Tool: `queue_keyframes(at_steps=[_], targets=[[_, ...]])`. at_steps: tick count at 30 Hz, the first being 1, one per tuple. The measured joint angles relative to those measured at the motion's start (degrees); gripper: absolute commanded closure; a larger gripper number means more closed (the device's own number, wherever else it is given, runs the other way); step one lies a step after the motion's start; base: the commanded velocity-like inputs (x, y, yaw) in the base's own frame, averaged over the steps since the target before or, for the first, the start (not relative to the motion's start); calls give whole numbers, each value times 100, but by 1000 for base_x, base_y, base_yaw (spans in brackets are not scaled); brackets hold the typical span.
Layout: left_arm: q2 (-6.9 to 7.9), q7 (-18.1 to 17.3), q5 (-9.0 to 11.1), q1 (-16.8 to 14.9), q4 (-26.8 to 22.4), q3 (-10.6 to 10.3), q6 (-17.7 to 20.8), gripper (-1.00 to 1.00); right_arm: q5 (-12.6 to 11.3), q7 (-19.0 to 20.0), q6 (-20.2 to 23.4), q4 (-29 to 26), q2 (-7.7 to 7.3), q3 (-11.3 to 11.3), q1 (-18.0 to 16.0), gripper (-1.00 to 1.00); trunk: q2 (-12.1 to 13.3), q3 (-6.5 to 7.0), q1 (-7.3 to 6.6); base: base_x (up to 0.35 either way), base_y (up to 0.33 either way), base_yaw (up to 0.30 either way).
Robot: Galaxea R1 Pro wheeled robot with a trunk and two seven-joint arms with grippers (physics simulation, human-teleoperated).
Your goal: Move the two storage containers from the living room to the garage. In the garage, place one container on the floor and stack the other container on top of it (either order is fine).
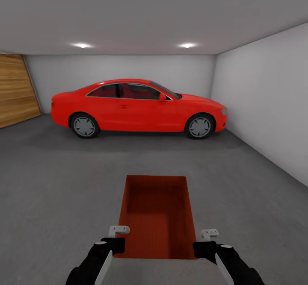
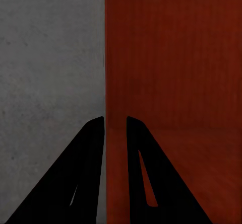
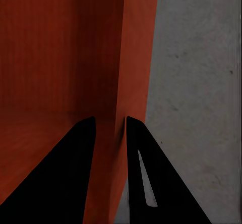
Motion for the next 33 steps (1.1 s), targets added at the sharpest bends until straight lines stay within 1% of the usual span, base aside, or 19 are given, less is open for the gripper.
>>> queue_keyframes(at_steps=[33], targets=[[-10, 1, -18, 0, 0, 12, 8, 100, -5, 3, 8, 0, -6, 5, 0, 100, 0, 0, 0, 324, 0, -296]])
